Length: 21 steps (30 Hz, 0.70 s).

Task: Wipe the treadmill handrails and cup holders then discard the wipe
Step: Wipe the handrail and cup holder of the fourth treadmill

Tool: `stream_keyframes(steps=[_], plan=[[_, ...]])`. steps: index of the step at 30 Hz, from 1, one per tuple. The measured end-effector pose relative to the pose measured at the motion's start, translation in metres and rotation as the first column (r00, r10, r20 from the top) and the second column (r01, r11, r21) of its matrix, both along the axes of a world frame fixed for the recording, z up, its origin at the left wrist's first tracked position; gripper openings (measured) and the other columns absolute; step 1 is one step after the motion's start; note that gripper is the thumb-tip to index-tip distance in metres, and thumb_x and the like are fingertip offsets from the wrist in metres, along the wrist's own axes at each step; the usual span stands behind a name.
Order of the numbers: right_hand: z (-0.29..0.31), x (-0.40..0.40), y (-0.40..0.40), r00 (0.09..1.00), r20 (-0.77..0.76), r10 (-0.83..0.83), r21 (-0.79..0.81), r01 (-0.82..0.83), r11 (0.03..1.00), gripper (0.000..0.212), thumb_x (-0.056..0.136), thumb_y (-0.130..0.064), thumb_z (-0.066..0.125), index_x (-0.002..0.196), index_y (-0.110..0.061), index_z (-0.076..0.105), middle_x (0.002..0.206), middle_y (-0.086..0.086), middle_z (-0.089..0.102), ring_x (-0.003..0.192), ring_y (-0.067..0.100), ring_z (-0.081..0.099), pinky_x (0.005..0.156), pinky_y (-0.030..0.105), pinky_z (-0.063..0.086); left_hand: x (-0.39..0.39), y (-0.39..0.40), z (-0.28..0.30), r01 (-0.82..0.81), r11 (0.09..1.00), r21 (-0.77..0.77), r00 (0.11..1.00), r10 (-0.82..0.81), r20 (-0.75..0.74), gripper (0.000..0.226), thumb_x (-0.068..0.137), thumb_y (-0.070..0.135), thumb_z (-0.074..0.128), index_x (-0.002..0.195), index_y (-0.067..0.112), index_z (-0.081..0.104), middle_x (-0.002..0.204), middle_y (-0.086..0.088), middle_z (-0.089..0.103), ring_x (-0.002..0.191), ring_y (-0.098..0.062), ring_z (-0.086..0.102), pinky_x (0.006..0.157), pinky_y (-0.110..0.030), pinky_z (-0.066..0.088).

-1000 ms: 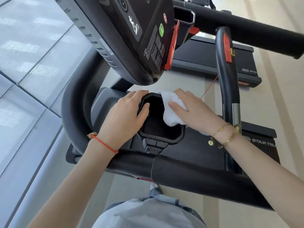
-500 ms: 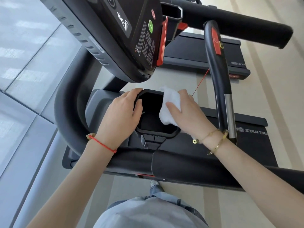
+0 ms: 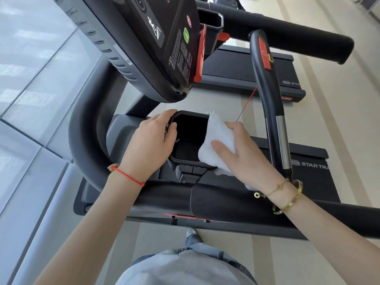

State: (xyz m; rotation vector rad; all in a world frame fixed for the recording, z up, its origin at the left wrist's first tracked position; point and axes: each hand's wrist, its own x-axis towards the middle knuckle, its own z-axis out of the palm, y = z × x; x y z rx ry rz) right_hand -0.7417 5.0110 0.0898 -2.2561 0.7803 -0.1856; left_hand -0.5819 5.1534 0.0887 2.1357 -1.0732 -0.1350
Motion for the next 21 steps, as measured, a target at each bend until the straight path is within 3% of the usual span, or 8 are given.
stream_keyframes(steps=[2,5,7,12,14,17,21], plan=[[0.002,0.008,-0.004,1.000,0.008,0.026,-0.038,-0.026,0.999,0.047,0.097,-0.045,0.048,0.134,-0.022,0.032,0.120,-0.003,0.038,0.090,0.006,0.048,0.061,0.010,0.043,0.000,-0.001,-0.001,-0.007,1.000,0.000,1.000,0.007,-0.008,0.036,0.101,0.018,0.048,0.136,0.015,0.056,0.101,-0.006,0.069,0.090,-0.025,0.066,0.082,-0.046,0.056],[0.004,0.031,-0.019,0.996,0.008,0.084,-0.116,-0.083,0.990,0.041,0.099,-0.038,0.048,0.134,-0.018,0.039,0.116,-0.001,0.042,0.100,0.018,0.047,0.076,0.027,0.036,0.000,-0.001,-0.001,-0.021,1.000,0.000,1.000,0.021,-0.020,0.036,0.100,0.019,0.048,0.136,0.017,0.057,0.099,-0.008,0.069,0.087,-0.027,0.066,0.080,-0.045,0.056],[0.004,0.042,-0.026,0.990,-0.003,0.142,-0.181,-0.141,0.973,0.037,0.099,-0.032,0.048,0.133,-0.016,0.044,0.115,-0.001,0.044,0.106,0.021,0.046,0.078,0.027,0.030,-0.001,-0.001,-0.001,-0.021,1.000,-0.002,1.000,0.021,-0.017,0.037,0.100,0.019,0.049,0.136,0.018,0.057,0.097,-0.007,0.069,0.085,-0.026,0.067,0.079,-0.045,0.056],[0.007,0.021,-0.028,0.963,0.071,0.259,-0.258,-0.233,0.937,0.034,0.102,-0.028,0.044,0.134,-0.019,0.047,0.122,-0.002,0.046,0.112,0.020,0.044,0.091,0.028,0.035,-0.002,0.000,-0.001,-0.037,0.999,-0.011,0.999,0.037,-0.022,0.037,0.100,0.019,0.050,0.136,0.020,0.057,0.096,-0.005,0.068,0.086,-0.026,0.067,0.079,-0.044,0.057],[0.017,0.012,-0.030,0.937,0.057,0.344,-0.403,-0.294,0.867,0.034,0.102,-0.030,0.042,0.132,-0.016,0.051,0.123,0.000,0.049,0.110,0.022,0.044,0.095,0.033,0.038,-0.004,-0.001,-0.001,-0.036,0.999,-0.010,0.999,0.036,-0.031,0.038,0.100,0.019,0.050,0.137,0.019,0.056,0.097,-0.005,0.068,0.086,-0.026,0.067,0.080,-0.044,0.056],[0.031,0.009,-0.031,0.857,-0.053,0.513,-0.574,-0.446,0.686,0.038,0.101,-0.032,0.041,0.131,-0.011,0.054,0.123,0.005,0.054,0.109,0.025,0.048,0.096,0.038,0.041,-0.004,-0.001,-0.001,-0.041,0.999,-0.015,0.999,0.040,-0.037,0.039,0.099,0.016,0.050,0.138,0.018,0.055,0.100,-0.005,0.070,0.086,-0.026,0.067,0.080,-0.044,0.056],[0.043,0.018,-0.031,0.685,-0.235,0.690,-0.544,-0.681,0.491,0.041,0.100,-0.034,0.045,0.134,-0.013,0.053,0.128,0.004,0.056,0.116,0.025,0.051,0.100,0.038,0.041,-0.004,0.000,-0.001,-0.034,0.999,-0.004,0.996,0.034,-0.079,0.043,0.098,0.010,0.050,0.140,0.017,0.054,0.112,-0.005,0.071,0.097,-0.025,0.068,0.085,-0.044,0.056]])
